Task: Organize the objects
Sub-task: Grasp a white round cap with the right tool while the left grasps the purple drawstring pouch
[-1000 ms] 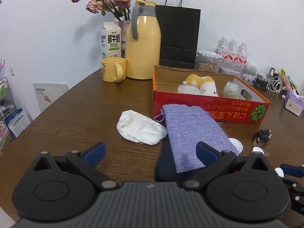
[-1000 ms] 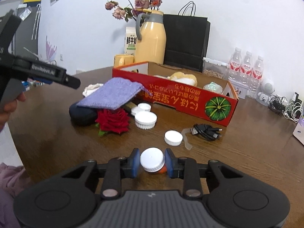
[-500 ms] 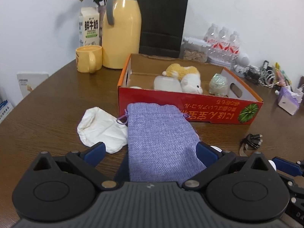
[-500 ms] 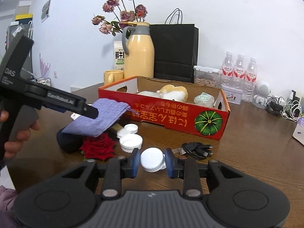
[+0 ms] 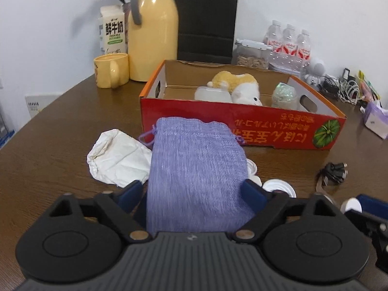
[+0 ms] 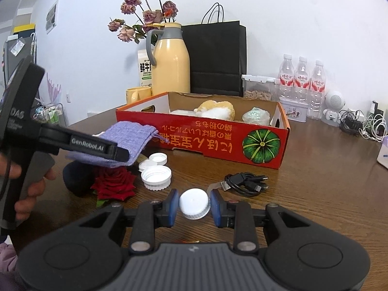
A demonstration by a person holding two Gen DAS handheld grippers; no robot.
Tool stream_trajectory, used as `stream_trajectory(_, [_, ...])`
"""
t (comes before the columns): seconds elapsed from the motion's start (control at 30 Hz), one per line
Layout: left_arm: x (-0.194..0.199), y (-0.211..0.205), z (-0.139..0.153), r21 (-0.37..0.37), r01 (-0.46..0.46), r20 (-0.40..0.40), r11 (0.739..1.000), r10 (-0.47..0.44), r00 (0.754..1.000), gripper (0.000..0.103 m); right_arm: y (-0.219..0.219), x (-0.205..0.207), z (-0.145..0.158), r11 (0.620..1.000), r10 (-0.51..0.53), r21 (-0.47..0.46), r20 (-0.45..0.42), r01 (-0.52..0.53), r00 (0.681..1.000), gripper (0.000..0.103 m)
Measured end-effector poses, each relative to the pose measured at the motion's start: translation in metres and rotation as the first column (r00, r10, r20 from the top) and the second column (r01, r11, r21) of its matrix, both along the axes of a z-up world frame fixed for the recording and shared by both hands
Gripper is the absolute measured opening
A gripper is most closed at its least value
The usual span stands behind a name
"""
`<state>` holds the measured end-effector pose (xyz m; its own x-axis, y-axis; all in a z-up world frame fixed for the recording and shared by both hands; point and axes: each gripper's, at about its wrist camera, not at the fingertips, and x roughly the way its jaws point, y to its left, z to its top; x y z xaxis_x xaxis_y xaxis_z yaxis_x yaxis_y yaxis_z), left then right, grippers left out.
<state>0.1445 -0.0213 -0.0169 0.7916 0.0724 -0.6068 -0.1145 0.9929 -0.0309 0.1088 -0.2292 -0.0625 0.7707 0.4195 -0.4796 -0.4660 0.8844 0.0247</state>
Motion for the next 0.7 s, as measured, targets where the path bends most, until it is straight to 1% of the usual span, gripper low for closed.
stream_trajectory(0.03, [-0.002, -0.002, 0.0, 0.014, -0.003, 0.011, 1.0, 0.003, 1.0, 0.083, 0.0, 0.0, 0.0, 1.0, 0.0, 0.001, 0.0, 0.0, 1.0, 0.027])
stream_trajectory(0.13, [-0.006, -0.001, 0.0, 0.022, -0.014, 0.029, 1.0, 0.013, 0.999, 0.074, 0.0, 0.001, 0.0, 1.0, -0.001, 0.0, -0.001, 0.001, 1.0, 0.027])
stream_trajectory(0.3, [-0.013, 0.001, 0.003, 0.018, -0.006, 0.048, 1.0, 0.005, 0.999, 0.07, 0.001, 0.001, -0.001, 1.0, -0.004, -0.008, -0.001, 0.004, 1.0, 0.027])
stream_trajectory(0.5, [-0.019, 0.003, 0.007, 0.018, 0.014, 0.07, 1.0, -0.016, 0.997, 0.058, 0.004, 0.001, 0.0, 1.0, -0.007, -0.022, -0.003, 0.007, 1.0, 0.027])
stream_trajectory(0.6, [-0.022, 0.002, 0.01, 0.016, 0.03, 0.081, 0.999, -0.031, 0.996, 0.045, 0.006, -0.001, 0.002, 1.0, -0.008, -0.027, 0.001, 0.008, 1.0, 0.027])
stream_trajectory(0.63, [-0.023, 0.002, 0.01, 0.014, 0.042, 0.082, 0.999, -0.043, 0.996, 0.037, 0.006, -0.002, 0.002, 1.0, -0.009, -0.028, 0.001, 0.009, 1.0, 0.027])
stream_trajectory(0.67, [-0.024, 0.002, 0.011, 0.014, 0.049, 0.083, 0.999, -0.051, 0.995, 0.032, 0.006, -0.002, 0.002, 1.0, -0.009, -0.029, 0.001, 0.009, 1.0, 0.027])
stream_trajectory(0.7, [-0.025, 0.001, 0.012, 0.016, 0.056, 0.087, 0.998, -0.057, 0.995, 0.029, 0.006, -0.002, 0.003, 1.0, -0.009, -0.029, 0.002, 0.009, 1.0, 0.027])
